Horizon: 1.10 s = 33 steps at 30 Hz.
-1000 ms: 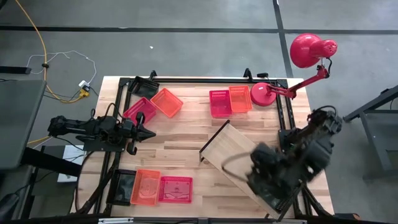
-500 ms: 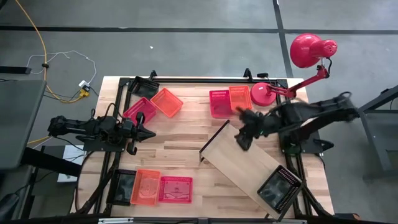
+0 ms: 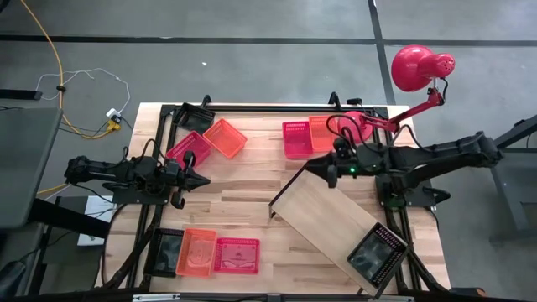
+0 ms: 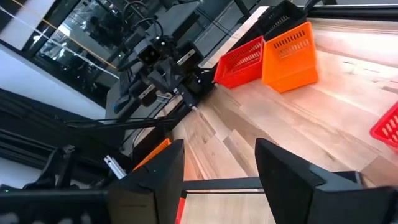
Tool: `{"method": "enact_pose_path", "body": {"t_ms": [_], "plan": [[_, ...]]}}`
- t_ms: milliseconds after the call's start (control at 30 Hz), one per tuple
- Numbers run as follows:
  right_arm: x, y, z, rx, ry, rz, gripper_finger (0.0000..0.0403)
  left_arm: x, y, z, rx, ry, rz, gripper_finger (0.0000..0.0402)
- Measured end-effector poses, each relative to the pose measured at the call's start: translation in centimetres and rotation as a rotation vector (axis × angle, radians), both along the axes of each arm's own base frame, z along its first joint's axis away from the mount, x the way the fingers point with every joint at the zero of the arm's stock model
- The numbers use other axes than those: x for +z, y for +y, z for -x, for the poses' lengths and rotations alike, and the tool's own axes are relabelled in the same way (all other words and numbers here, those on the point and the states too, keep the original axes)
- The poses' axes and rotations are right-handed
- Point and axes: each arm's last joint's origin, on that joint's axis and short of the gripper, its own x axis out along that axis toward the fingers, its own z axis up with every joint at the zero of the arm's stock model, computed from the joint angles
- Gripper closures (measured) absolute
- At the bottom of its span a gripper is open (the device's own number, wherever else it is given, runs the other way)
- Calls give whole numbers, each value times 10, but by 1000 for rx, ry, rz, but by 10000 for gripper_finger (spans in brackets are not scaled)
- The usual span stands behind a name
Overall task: Stack baskets on shelf by color
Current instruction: Stack the top black bin on the black bin on the shelf
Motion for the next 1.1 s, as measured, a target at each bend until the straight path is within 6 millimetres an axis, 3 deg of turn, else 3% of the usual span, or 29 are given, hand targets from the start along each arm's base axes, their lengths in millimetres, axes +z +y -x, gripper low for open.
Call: {"method": "enact_pose_path", "body": {"t_ms": [267, 500, 567, 700, 867, 1100], "plan": [[1, 0, -1, 15, -14, -10, 219, 3, 1, 0, 44, -30, 42, 401], [6, 0, -2, 7, -66, -39, 219, 46, 5, 13, -2, -539, 606, 401], [7, -1, -2, -8, -82, -36, 219, 55, 6, 19, -1, -670, 691, 401], [10, -2, -2, -38, -106, -36, 219, 62, 13, 25, 202, -782, 772, 400], [12, -3, -2, -78, -137, -53, 219, 82, 15, 15, 347, -578, 802, 372], [12, -3, -2, -82, -132, -48, 219, 133, 26, -6, 687, -152, 646, 281]]}}
